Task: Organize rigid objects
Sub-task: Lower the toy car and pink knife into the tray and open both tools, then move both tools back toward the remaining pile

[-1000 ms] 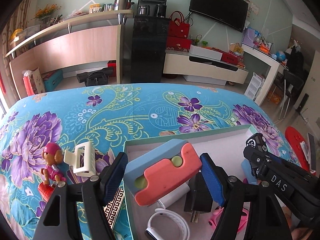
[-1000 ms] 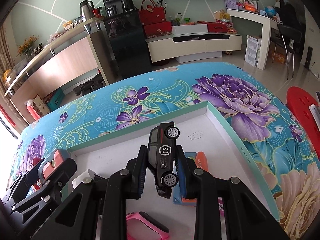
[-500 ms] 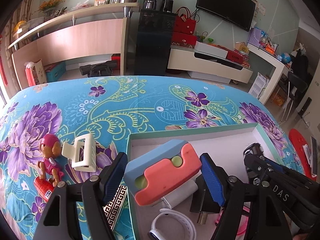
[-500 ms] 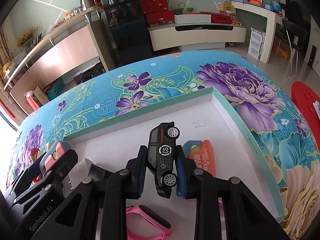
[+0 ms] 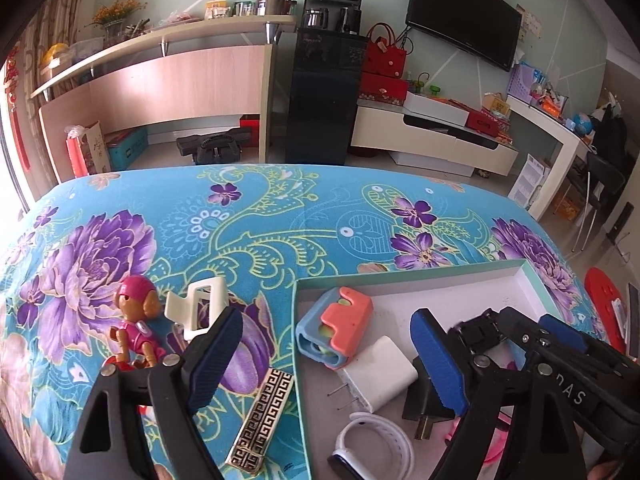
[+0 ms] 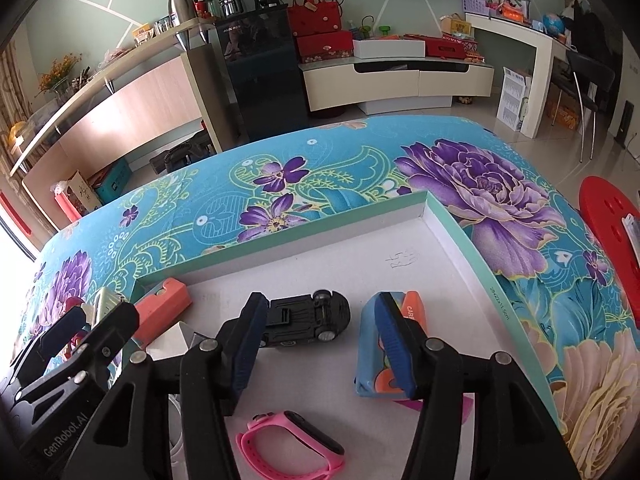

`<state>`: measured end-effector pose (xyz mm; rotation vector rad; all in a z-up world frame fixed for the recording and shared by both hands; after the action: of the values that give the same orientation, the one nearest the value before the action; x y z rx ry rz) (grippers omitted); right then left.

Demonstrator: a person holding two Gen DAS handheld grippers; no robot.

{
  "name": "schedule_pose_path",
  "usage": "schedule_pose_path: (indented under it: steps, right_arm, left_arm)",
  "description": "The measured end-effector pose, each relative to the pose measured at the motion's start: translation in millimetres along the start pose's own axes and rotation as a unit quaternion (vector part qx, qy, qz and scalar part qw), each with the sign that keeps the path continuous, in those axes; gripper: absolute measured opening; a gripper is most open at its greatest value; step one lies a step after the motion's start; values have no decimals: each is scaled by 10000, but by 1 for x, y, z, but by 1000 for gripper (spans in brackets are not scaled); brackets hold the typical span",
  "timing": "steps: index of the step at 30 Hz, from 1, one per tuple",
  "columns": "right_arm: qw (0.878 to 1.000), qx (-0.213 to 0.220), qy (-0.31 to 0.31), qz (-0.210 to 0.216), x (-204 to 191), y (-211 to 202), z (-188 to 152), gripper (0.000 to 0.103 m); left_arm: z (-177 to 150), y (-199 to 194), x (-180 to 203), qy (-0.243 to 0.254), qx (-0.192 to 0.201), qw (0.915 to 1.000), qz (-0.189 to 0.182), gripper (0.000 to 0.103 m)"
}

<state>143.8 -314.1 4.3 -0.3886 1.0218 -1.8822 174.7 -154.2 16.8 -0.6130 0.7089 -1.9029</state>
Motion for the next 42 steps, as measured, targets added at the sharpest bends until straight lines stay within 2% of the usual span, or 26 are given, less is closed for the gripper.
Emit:
schedule_pose_path:
  steps: [2, 6, 10, 17, 19, 27, 31, 37, 42]
  right_arm:
    - [10000, 34, -6, -27, -1, -1, 1, 74]
    - [9999, 38, 3, 122, -10, 0, 1, 75]
    - [9994, 73, -240, 227, -28, 0, -2, 81]
    - [9982, 122, -426, 404, -52, 0, -6, 84]
    - [9979, 112, -479, 420, -59, 1, -7, 98]
    - [9945, 178, -826, 621, -92, -4, -15, 98]
    - [9910, 255, -1089, 740, -111, -9, -20, 98]
    - [9857, 68, -1371, 978, -133, -5, -31, 98]
    - [9828, -26, -1531, 1031, -148, -2, -38, 98]
  left_arm:
    - [1, -3, -11, -124, 21, 9999, 110, 103]
    - [1, -9, -38, -430, 59, 9982, 402, 103]
    - [-2, -15, -70, -808, 36, 9941, 722, 103]
    - [-17, -19, -116, -1384, -184, 9800, 1421, 103]
    - [-21, -21, -125, -1519, -211, 9762, 1532, 103]
    - [-28, -36, -149, -1772, -76, 9655, 1909, 103]
    - [-31, -44, -160, -1935, -22, 9618, 1934, 103]
    - [-37, -52, -174, -1991, 19, 9602, 1960, 103]
    - [-42, -53, -181, -1814, -92, 9637, 1958, 103]
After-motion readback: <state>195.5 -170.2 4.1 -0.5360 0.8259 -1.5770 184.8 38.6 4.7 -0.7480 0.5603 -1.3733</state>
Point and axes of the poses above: each gripper's, at about its wrist camera, not at the fingertips, and y roughly the way its jaws point, x to its right, z to its top, the point moved 2 cm from there along y, roughly the way its jaws point, and after that the axes turned 3 degrees about y, right-handed, at the moved point
